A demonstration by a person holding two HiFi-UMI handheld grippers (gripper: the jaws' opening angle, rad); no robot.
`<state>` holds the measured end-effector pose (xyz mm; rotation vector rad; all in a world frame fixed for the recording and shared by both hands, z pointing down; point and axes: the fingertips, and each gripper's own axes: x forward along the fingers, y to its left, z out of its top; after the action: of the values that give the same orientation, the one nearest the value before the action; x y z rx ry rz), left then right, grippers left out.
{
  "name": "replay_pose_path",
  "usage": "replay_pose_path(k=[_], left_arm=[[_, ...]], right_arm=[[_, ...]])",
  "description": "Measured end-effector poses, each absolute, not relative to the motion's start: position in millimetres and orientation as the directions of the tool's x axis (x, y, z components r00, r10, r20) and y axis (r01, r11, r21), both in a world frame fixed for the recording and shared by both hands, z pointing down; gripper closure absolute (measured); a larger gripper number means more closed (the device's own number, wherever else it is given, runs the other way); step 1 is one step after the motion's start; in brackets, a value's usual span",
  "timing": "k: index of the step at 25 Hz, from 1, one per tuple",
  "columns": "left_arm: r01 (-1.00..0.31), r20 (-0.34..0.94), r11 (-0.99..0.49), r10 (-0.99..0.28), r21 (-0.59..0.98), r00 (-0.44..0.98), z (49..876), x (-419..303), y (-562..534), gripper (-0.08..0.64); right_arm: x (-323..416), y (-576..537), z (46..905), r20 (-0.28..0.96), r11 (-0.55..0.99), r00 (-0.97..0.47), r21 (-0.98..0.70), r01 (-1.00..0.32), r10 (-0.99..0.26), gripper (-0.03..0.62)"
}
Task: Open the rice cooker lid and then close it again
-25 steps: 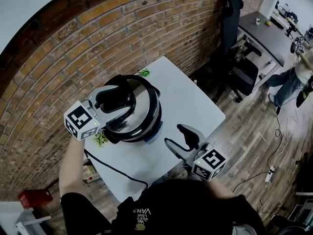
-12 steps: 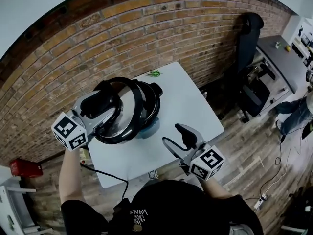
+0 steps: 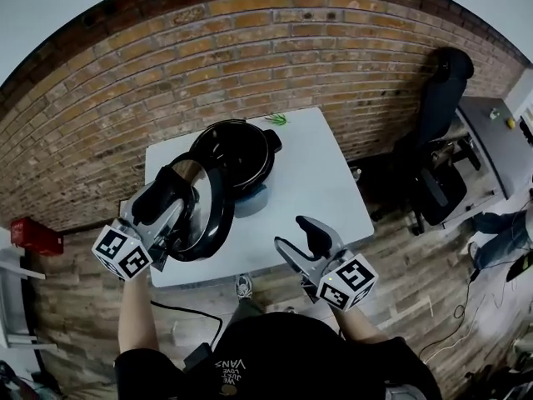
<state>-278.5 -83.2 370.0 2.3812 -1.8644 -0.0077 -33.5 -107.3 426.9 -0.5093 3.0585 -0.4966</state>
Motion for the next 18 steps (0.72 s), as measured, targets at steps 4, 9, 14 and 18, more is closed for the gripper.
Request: replay_pose_path(k=[4,9,14,18], left_arm=[[-0.978,0.037,-0.094,-0.994,0.185,0.103,391,-280,-47,0.281],[-0.947,0.064,0.106,-0.994,0.302,-0.091,421,-275,2,0.281],[-0.908,0.075,0.198,-0.980,0.369,-0.183,455,-263,44,0.281],[-0.876,0.100,0.265,-0.964,0.404,-0.245,474,-248,72,0.281]], right_arm=[[-23,-100,434,0.061,0.901,-0.953,-0.314,-0.300,-0.296,0.314],[-16,-90,442,0.072,0.909,-0.961,-0.311,-0.276,-0.267,0.323],[-15,-79,451,0.077,0.917,-0.968,-0.312,-0.250,-0.238,0.349],[-12,-72,459,0.094,0.922,-0.970,-0.302,-0.241,-0.223,0.394]])
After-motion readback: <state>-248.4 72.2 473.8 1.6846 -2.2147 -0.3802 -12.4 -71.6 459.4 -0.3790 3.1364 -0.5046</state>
